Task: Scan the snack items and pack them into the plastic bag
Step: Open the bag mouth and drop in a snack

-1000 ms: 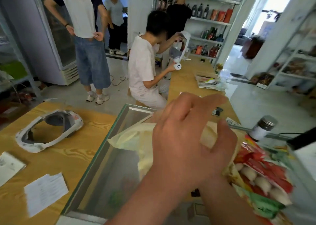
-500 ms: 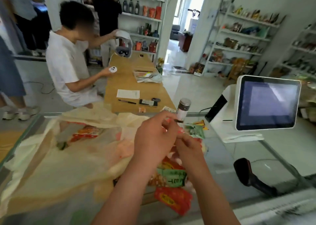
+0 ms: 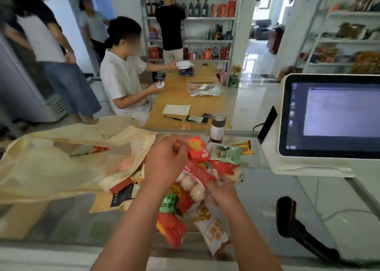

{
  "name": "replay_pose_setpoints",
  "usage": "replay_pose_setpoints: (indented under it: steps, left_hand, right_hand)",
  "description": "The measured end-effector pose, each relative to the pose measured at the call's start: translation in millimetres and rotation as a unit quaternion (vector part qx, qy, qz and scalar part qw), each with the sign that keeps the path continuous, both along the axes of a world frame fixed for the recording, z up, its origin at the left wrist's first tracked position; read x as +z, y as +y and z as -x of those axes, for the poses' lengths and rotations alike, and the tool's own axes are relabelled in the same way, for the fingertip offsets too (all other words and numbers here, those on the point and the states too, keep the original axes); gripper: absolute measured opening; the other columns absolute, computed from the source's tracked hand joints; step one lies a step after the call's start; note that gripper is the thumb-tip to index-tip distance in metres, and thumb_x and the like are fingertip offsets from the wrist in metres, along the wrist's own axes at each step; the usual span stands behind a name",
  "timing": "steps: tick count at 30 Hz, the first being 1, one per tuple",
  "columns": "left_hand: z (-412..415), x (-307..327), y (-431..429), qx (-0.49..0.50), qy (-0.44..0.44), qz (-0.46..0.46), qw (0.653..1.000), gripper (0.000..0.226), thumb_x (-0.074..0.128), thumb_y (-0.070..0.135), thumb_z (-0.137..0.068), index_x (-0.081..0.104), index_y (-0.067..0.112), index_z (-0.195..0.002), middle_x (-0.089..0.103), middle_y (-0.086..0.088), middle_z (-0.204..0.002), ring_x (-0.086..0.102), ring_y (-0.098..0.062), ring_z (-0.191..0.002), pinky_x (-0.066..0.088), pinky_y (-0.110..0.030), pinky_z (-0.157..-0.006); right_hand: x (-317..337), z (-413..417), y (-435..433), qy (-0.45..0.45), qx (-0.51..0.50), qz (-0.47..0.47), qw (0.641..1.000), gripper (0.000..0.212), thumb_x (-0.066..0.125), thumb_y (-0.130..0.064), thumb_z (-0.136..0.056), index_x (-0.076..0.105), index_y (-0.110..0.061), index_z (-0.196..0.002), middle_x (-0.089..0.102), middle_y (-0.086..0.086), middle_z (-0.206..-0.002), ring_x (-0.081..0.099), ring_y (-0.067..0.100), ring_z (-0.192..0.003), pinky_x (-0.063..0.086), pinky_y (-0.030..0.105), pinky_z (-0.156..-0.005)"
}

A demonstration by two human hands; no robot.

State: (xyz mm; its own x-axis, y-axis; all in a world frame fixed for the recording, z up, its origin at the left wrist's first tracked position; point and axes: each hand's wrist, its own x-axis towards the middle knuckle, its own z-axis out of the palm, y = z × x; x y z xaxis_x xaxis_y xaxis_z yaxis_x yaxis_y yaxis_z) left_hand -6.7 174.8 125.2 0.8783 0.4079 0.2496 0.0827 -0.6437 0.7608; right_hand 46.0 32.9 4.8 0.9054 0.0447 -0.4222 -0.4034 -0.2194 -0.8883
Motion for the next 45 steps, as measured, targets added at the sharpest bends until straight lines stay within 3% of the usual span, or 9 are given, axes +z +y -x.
replay_pose_setpoints:
  steps: [6, 12, 18, 24, 30, 37, 40, 43, 45]
  left_hand:
    - [17.0, -6.8, 10.2, 0.026, 0.041, -0.038, 0.998, 0.015, 0.055, 0.023, -0.091, 0.064, 0.035, -0.090, 0.063, -0.001, -0.062, 0.058, -0.018, -0.056, 0.042, -0.028, -0.052]
    - [14.6, -14.5, 25.4, -0.002, 0.065, -0.007, 0.998, 0.016, 0.053, 0.024, -0.091, 0.065, 0.034, -0.092, 0.054, 0.006, -0.056, 0.049, -0.012, -0.050, 0.033, -0.025, -0.050]
    - [13.0, -23.9, 35.1, -0.060, 0.070, 0.052, 0.994, 0.015, 0.054, 0.027, -0.093, 0.066, 0.034, -0.096, 0.053, 0.009, -0.061, 0.050, -0.009, -0.054, 0.036, -0.025, -0.052]
    - [17.7, -34.2, 47.6, -0.109, 0.083, 0.122, 0.983, 0.015, 0.051, 0.032, -0.094, 0.064, 0.039, -0.097, 0.057, 0.011, -0.065, 0.054, -0.007, -0.058, 0.038, -0.024, -0.055]
    - [16.5, -46.4, 60.4, -0.134, 0.076, 0.180, 0.972, 0.017, 0.052, 0.034, -0.093, 0.066, 0.039, -0.099, 0.065, 0.012, -0.084, 0.060, -0.005, -0.073, 0.043, -0.025, -0.062]
    - [7.5, -59.2, 53.8, -0.101, 0.100, 0.222, 0.965, 0.017, 0.046, 0.033, -0.097, 0.062, 0.032, -0.100, 0.059, 0.016, -0.086, 0.054, 0.000, -0.073, 0.037, -0.021, -0.058]
    - [-3.3, -61.6, 41.8, -0.077, 0.105, 0.248, 0.960, 0.018, 0.048, 0.034, -0.095, 0.056, 0.029, -0.110, 0.059, 0.007, -0.102, 0.057, -0.010, -0.085, 0.046, -0.028, -0.073]
    - [-19.1, -64.9, 22.0, -0.054, 0.099, 0.359, 0.926, 0.047, 0.060, 0.048, -0.086, 0.042, 0.031, -0.126, 0.057, 0.000, -0.121, 0.058, -0.020, -0.104, 0.048, -0.038, -0.091]
    - [-27.4, -58.3, 4.6, -0.083, 0.135, 0.492, 0.856, 0.066, 0.067, 0.057, -0.079, 0.040, 0.029, -0.132, 0.061, -0.003, -0.122, 0.063, -0.024, -0.104, 0.053, -0.042, -0.088]
  right_hand:
    - [-2.2, -8.6, 9.4, 0.012, -0.004, -0.041, 0.999, 0.016, 0.074, -0.028, -0.076, 0.063, -0.019, -0.084, 0.068, 0.009, -0.079, 0.065, 0.024, -0.069, 0.053, 0.030, -0.056]
    - [13.0, 0.0, 23.0, 0.026, -0.029, -0.017, 0.999, 0.037, 0.076, -0.028, -0.066, 0.064, -0.016, -0.098, 0.070, 0.005, -0.085, 0.068, 0.023, -0.073, 0.059, 0.034, -0.060]
    - [46.2, 8.5, 26.8, 0.030, -0.055, -0.052, 0.997, 0.025, 0.077, -0.015, -0.077, 0.065, 0.001, -0.092, 0.065, 0.011, -0.071, 0.057, 0.009, -0.034, 0.038, 0.013, -0.033]
    - [45.3, 13.6, 44.1, 0.091, -0.017, -0.014, 0.996, 0.020, 0.067, -0.015, -0.082, 0.064, -0.005, -0.099, 0.062, 0.007, -0.077, 0.056, 0.017, -0.068, 0.047, 0.025, -0.057]
    - [47.1, 28.5, 48.4, 0.085, -0.031, -0.043, 0.995, 0.006, 0.064, -0.009, -0.085, 0.063, -0.003, -0.086, 0.065, 0.001, -0.051, 0.062, 0.017, -0.064, 0.050, 0.026, -0.054]
    - [62.6, 49.1, 31.8, 0.043, -0.105, -0.081, 0.990, 0.013, 0.064, -0.007, -0.083, 0.063, 0.000, -0.094, 0.069, 0.012, -0.078, 0.063, 0.022, -0.074, 0.050, 0.030, -0.061]
    - [78.3, 56.6, 14.1, 0.007, -0.116, -0.101, 0.988, 0.011, 0.063, -0.009, -0.083, 0.064, 0.000, -0.090, 0.069, 0.014, -0.081, 0.064, 0.023, -0.077, 0.051, 0.033, -0.067]
    - [94.2, 63.7, -6.5, -0.036, -0.111, -0.128, 0.985, 0.009, 0.063, -0.012, -0.084, 0.068, -0.005, -0.083, 0.072, 0.008, -0.073, 0.067, 0.018, -0.074, 0.050, 0.032, -0.071]
    - [97.5, 66.6, -21.9, -0.052, -0.099, -0.160, 0.981, 0.013, 0.063, -0.012, -0.082, 0.067, -0.003, -0.091, 0.073, 0.007, -0.077, 0.069, 0.015, -0.073, 0.050, 0.031, -0.072]
